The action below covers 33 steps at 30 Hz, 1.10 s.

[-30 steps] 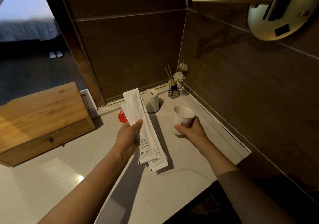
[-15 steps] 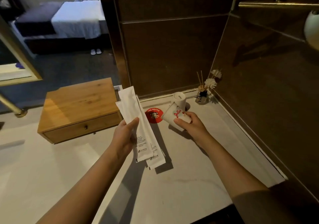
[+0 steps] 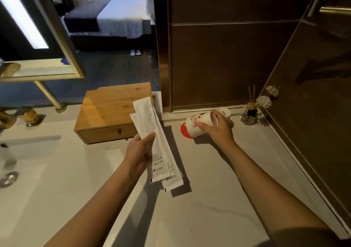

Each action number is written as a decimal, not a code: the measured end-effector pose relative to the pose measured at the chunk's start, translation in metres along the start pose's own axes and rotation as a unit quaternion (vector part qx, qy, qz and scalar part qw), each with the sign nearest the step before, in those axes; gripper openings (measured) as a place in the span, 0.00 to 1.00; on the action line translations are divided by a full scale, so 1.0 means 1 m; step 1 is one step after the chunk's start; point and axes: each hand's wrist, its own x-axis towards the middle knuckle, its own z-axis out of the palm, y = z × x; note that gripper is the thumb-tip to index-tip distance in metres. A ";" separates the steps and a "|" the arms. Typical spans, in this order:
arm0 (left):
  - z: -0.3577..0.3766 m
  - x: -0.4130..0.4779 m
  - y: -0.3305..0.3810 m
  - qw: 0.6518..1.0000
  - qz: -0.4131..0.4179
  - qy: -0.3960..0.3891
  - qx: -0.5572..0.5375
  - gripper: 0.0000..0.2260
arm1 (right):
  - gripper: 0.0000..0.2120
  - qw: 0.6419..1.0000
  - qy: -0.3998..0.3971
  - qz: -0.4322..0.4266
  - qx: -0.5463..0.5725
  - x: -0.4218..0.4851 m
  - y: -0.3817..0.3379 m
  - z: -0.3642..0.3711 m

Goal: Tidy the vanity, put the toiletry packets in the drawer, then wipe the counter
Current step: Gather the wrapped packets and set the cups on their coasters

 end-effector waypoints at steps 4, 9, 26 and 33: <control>-0.005 0.001 0.001 1.000 -0.007 0.026 -0.007 0.13 | 0.35 0.988 -0.011 -0.053 -0.148 0.017 -0.019 0.006; -0.009 0.004 -0.001 0.999 -0.011 0.034 -0.012 0.13 | 0.35 0.976 -0.027 -0.073 -0.205 0.032 -0.018 0.023; -0.017 0.008 -0.012 0.998 -0.036 0.047 -0.025 0.14 | 0.38 0.984 -0.004 -0.062 -0.166 0.030 -0.001 0.056; -0.020 0.008 -0.013 0.997 -0.044 0.050 -0.032 0.13 | 0.32 0.998 -0.007 -0.001 -0.057 0.020 0.015 0.064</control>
